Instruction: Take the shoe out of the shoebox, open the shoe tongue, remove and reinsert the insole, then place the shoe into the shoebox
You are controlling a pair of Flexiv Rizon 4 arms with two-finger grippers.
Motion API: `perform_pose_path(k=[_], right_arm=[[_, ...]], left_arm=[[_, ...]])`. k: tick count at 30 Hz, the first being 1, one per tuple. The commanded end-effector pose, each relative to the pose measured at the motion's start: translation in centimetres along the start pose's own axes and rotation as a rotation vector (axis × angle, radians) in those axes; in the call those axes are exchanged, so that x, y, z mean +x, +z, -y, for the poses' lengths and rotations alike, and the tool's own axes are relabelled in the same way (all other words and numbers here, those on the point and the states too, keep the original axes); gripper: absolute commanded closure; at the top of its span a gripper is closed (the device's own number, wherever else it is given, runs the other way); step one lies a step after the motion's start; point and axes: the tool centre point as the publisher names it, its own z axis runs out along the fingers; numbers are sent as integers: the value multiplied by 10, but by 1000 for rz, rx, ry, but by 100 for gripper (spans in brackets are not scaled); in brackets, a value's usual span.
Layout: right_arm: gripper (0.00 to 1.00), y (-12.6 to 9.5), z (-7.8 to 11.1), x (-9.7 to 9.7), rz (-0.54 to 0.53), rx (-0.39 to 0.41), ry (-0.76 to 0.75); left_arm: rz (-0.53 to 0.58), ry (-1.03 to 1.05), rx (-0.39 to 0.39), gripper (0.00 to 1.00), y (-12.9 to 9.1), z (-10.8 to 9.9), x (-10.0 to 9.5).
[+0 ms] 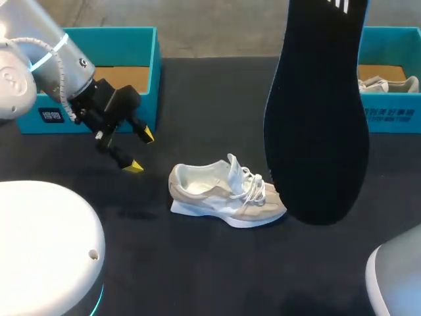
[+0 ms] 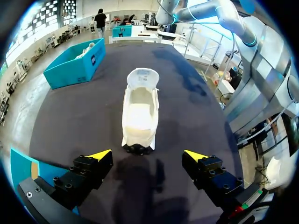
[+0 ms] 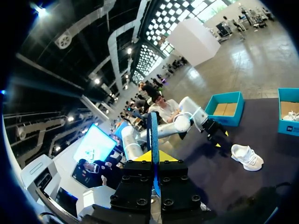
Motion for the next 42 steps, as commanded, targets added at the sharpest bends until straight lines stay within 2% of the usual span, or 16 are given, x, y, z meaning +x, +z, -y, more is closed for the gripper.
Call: perform_pose_path(k=[1, 5, 7, 8, 15, 25, 28, 42], right_arm=[[100, 1, -2, 1, 3, 3, 1], [100, 1, -2, 1, 3, 3, 1], [100, 1, -2, 1, 3, 3, 1], [100, 1, -2, 1, 3, 3, 1], [100, 1, -2, 1, 3, 3, 1], [100, 1, -2, 1, 3, 3, 1], [100, 1, -2, 1, 3, 3, 1], [100, 1, -2, 1, 3, 3, 1]], left_arm=[[25, -8, -55, 0, 4, 13, -2], [59, 34, -163, 0, 8, 30, -8], [64, 35, -171, 0, 8, 31, -8], [83, 67, -238, 0, 10, 37, -11], [133, 117, -343, 0, 26, 50, -11], [203, 130, -374, 0, 51, 70, -12], [216, 150, -407, 0, 64, 79, -22], [192, 164, -417, 0, 104, 99, -53]])
